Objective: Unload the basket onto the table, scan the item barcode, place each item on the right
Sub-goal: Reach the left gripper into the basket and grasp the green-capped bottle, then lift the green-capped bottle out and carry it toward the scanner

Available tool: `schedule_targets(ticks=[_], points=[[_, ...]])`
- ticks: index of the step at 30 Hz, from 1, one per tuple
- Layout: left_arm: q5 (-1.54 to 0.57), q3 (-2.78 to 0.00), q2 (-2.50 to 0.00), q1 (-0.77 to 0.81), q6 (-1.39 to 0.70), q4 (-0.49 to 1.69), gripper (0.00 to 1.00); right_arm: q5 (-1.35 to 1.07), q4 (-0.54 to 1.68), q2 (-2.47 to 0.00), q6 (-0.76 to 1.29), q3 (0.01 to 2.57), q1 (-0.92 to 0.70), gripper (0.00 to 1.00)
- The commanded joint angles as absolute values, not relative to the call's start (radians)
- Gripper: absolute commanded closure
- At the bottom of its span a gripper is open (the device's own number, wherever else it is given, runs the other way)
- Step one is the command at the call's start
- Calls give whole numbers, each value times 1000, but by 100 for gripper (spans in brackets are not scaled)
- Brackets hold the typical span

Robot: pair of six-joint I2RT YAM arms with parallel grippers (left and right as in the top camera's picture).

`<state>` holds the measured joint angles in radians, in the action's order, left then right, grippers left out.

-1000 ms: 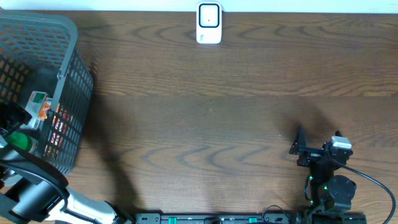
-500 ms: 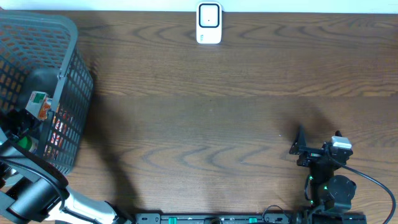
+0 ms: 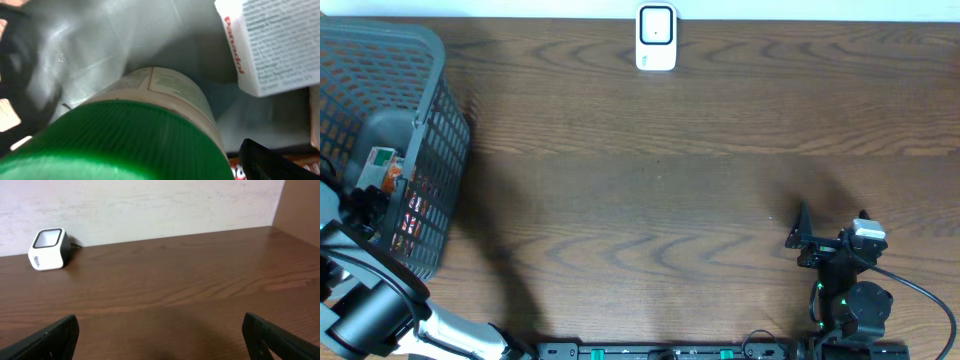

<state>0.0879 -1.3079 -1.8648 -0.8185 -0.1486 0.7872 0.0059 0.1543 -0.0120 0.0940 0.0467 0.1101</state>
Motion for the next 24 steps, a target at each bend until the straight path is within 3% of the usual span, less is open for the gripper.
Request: schedule_targets(ticks=[1,6,10,24], points=[[90,-1301,-1875,-825,-223,772,2,-2,154,-6,81,42,117,1],[90,-1301,-1875,-825,-223,768,3,-2,154,-6,81,42,117,1],[91,-1301,-1875,-825,-223,760,29,-2,154,-6,81,42,117,1],[166,-1314,-1836,-825,-267,771,35,-2,154,-6,81,42,116,1]])
